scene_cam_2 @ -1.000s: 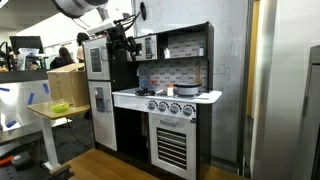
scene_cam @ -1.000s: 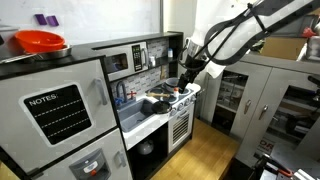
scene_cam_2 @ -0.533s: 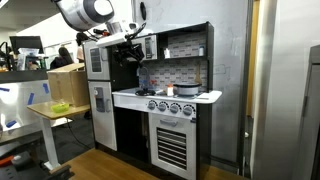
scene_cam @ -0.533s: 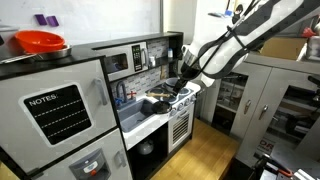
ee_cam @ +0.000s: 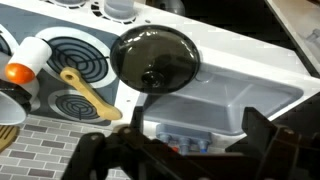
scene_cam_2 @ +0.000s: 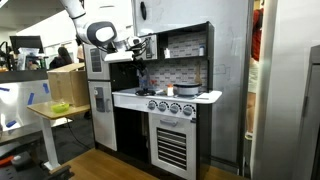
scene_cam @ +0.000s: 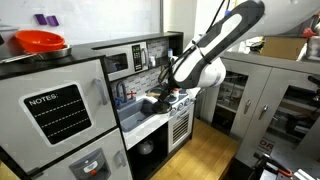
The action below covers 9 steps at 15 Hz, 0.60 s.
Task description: Put the black lid on the gray pot
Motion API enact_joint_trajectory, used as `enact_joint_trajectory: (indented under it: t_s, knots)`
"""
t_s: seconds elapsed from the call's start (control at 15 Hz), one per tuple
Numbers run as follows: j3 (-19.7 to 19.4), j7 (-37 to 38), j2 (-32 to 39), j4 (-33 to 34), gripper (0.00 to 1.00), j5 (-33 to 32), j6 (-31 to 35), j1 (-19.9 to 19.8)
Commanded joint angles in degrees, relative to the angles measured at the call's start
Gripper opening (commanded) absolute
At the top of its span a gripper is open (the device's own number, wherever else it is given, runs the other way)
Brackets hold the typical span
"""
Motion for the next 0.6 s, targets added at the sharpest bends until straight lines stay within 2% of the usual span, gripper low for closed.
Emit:
enact_joint_trajectory:
  t_s: [0.0,0.2,0.53]
  knots:
    - [4.70,-3.84,3.11,3.41,1.00,6.49,0.96,-4.69]
    - [5.81,-3.68,4.93,4.01,1.00,9.83,0.96,-6.76]
    - [5.68,-3.52,9.10,6.55,1.00,9.88,0.50,-8.12]
